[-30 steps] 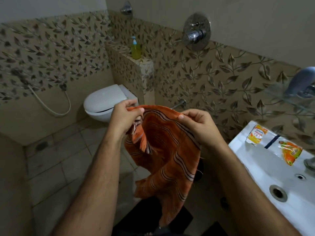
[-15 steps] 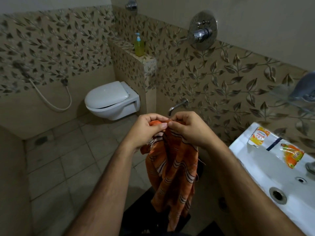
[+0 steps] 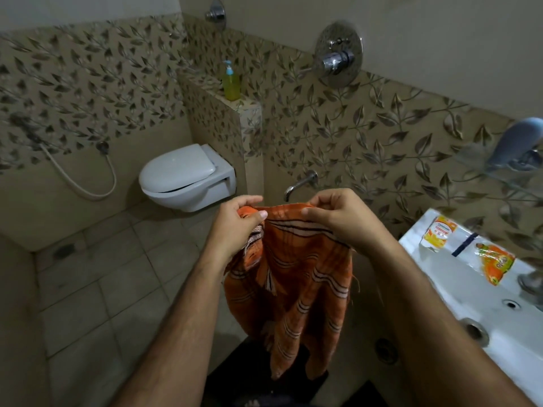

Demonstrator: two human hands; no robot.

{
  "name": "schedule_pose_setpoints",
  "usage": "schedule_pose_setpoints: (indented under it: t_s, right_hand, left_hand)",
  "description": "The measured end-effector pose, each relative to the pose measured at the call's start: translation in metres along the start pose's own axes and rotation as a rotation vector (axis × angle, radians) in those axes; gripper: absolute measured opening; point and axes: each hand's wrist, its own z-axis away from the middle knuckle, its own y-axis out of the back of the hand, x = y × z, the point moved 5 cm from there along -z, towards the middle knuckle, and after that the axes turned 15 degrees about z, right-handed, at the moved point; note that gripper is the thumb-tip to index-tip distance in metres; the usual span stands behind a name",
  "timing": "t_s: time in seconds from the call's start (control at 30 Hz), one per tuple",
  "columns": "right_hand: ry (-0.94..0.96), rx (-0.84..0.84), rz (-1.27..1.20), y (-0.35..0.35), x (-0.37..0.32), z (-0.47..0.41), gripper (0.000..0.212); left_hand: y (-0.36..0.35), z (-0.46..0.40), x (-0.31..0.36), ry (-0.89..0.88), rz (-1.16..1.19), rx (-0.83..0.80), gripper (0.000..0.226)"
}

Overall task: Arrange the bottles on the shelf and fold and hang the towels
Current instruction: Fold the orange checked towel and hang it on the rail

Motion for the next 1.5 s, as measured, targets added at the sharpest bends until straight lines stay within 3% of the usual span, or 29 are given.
schedule_pose_setpoints:
  t_s: [0.1, 0.2, 0.33, 0.47, 0.63, 0.77, 0.83, 1.03, 1.1, 1.23, 1.3, 1.4, 1.5]
  right_hand:
    - [0.016, 0.082, 0.15, -0.008, -0.002, -0.01, 0.013]
    - [0.092, -0.008, 0.187, -0.022, -0.009, -0.011, 0.011]
    - [0.15, -0.06, 0.188, -0.027, -0.015, -0.009, 0.009]
    - [0.13, -0.079, 0.177, -0.024, -0.012, -0.008, 0.016]
    - [0.036, -0.151, 0.131, -0.021, 0.0, 0.001, 0.024]
    - [-0.011, -0.239, 0.088, -0.012, 0.011, 0.011, 0.028]
    - [-0.019, -0.19, 0.093, -0.007, 0.014, 0.011, 0.028]
    - [-0.002, 0.199, 0.202, 0.003, 0.013, 0.004, 0.022]
    - [0.052, 0.105, 0.042, -0.002, 0.016, 0.003, 0.026]
    - [0.265, -0.366, -0.4, -0.028, 0.001, 0.015, 0.026]
    - [0.266, -0.475, -0.467, -0.035, -0.003, 0.02, 0.026]
    - [0.21, -0.556, -0.358, -0.035, -0.002, 0.023, 0.018]
    - [0.108, -0.357, -0.292, -0.028, 0.005, 0.013, 0.011]
  left_hand:
    - [-0.003, 0.007, -0.001, -0.027, 0.048, -0.037, 0.041]
    - [-0.013, 0.015, 0.006, -0.056, 0.054, -0.183, 0.051]
    - [-0.021, 0.017, 0.012, -0.033, 0.022, -0.298, 0.027]
    - [-0.017, 0.01, 0.008, -0.017, -0.065, -0.206, 0.007]
    - [-0.011, 0.005, 0.023, -0.153, -0.3, 0.072, 0.007]
    - [0.002, -0.001, 0.022, -0.169, -0.363, 0.179, 0.009]
    - [0.002, -0.001, 0.017, -0.162, -0.378, 0.18, 0.009]
    - [0.007, 0.001, 0.024, -0.179, -0.362, 0.207, 0.009]
    - [0.011, 0.0, 0.031, -0.209, -0.363, 0.228, 0.01]
    - [0.012, 0.001, 0.041, -0.267, -0.367, 0.248, 0.01]
    - [0.013, 0.0, 0.044, -0.264, -0.368, 0.261, 0.01]
    - [0.021, -0.005, 0.044, -0.238, -0.342, 0.295, 0.01]
    - [0.026, -0.009, 0.034, -0.167, -0.327, 0.277, 0.01]
